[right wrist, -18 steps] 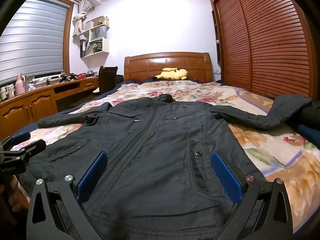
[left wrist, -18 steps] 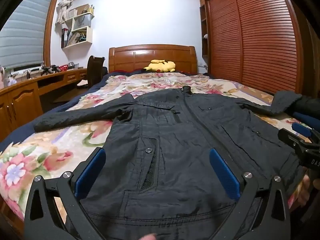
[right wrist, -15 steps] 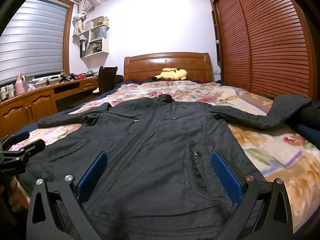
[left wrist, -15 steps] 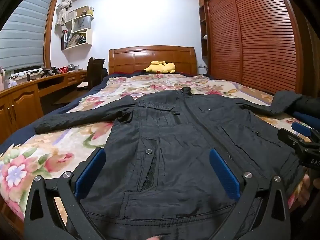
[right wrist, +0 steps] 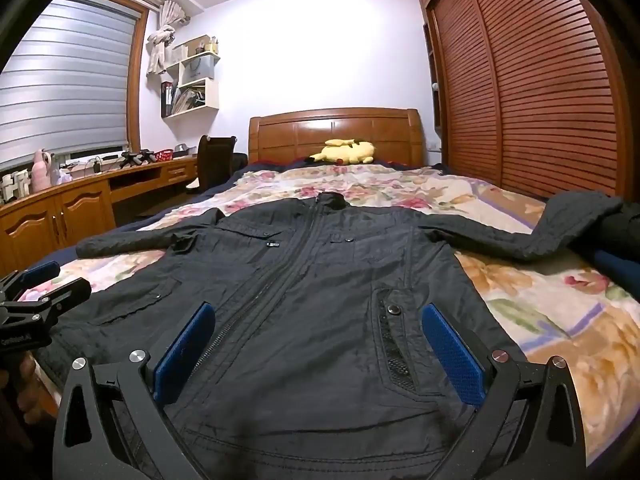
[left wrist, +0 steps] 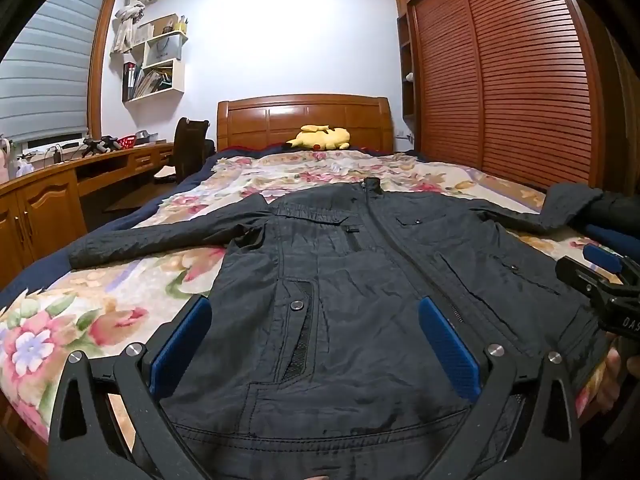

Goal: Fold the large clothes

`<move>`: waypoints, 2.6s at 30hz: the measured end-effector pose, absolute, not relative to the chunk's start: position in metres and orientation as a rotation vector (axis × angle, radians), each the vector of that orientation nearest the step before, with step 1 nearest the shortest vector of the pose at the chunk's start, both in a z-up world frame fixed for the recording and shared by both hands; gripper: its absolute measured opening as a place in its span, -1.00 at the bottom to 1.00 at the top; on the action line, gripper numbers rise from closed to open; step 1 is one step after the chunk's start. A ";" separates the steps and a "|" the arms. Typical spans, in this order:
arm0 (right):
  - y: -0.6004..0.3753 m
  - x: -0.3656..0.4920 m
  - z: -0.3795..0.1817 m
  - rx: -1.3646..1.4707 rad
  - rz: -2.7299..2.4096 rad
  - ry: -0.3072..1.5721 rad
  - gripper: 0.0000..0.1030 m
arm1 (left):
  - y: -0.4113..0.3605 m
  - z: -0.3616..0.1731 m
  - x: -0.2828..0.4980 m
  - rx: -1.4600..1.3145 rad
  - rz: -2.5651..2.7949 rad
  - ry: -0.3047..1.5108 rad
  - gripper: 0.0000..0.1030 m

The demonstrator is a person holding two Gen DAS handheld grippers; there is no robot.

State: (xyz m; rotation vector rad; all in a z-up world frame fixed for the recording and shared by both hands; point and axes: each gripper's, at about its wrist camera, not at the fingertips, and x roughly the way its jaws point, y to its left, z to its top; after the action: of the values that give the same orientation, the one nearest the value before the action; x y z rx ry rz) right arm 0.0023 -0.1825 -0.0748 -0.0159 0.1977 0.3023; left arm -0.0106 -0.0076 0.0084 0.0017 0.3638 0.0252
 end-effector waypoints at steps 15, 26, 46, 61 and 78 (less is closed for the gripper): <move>-0.183 0.002 -0.075 -0.016 0.307 0.196 1.00 | -0.007 0.008 -0.011 0.002 0.026 0.360 1.00; -0.181 0.002 -0.077 -0.016 0.309 0.196 1.00 | -0.006 0.008 -0.011 0.002 0.028 0.356 1.00; -0.181 0.000 -0.075 -0.012 0.317 0.201 1.00 | -0.005 0.006 -0.009 0.013 0.036 0.355 1.00; -0.182 -0.001 -0.075 -0.013 0.318 0.201 1.00 | -0.004 0.006 -0.010 0.012 0.036 0.354 1.00; -0.180 -0.001 -0.075 -0.017 0.331 0.213 1.00 | -0.003 0.005 -0.010 0.010 0.036 0.358 1.00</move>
State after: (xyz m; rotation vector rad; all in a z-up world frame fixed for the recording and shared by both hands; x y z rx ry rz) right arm -0.0008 -0.1797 -0.0750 -0.0172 0.2134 0.3306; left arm -0.0103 -0.0025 0.0049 0.0097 0.3580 0.0358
